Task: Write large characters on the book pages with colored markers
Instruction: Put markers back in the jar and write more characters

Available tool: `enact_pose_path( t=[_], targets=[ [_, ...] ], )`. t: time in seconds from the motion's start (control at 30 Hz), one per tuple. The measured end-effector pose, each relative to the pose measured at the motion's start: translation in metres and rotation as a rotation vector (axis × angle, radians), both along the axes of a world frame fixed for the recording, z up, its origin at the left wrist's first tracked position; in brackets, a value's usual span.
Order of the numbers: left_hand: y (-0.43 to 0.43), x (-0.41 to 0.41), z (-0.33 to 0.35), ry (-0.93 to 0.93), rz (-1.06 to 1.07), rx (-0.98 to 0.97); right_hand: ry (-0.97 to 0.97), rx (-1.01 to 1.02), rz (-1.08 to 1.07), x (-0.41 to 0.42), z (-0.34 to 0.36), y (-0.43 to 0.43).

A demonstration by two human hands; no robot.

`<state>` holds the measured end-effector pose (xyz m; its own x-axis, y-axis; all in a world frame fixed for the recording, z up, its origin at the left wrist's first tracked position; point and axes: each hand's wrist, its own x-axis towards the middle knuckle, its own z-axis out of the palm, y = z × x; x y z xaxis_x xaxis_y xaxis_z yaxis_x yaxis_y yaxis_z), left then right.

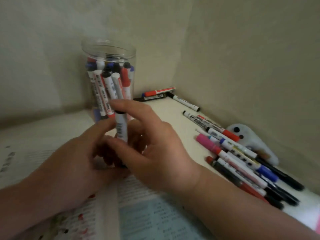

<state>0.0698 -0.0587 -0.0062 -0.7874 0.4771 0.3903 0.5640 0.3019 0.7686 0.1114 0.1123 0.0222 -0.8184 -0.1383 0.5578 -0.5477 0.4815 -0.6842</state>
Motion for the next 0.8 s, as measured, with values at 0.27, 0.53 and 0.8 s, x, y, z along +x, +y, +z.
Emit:
enact_pose_path(
  t=[0.27, 0.53, 0.8],
  targets=[
    [-0.001, -0.006, -0.018, 0.009, -0.023, 0.047, -0.085, 0.129, 0.003, 0.004, 0.017, 0.005],
    [-0.004, -0.015, -0.022, 0.044, -0.062, -0.146, -0.392, 0.592, -0.598, 0.03, 0.09, 0.115],
    [-0.004, -0.018, -0.024, -0.038, -0.099, -0.064, -0.887, 0.729, -0.8, 0.041, 0.086, 0.162]
  ],
)
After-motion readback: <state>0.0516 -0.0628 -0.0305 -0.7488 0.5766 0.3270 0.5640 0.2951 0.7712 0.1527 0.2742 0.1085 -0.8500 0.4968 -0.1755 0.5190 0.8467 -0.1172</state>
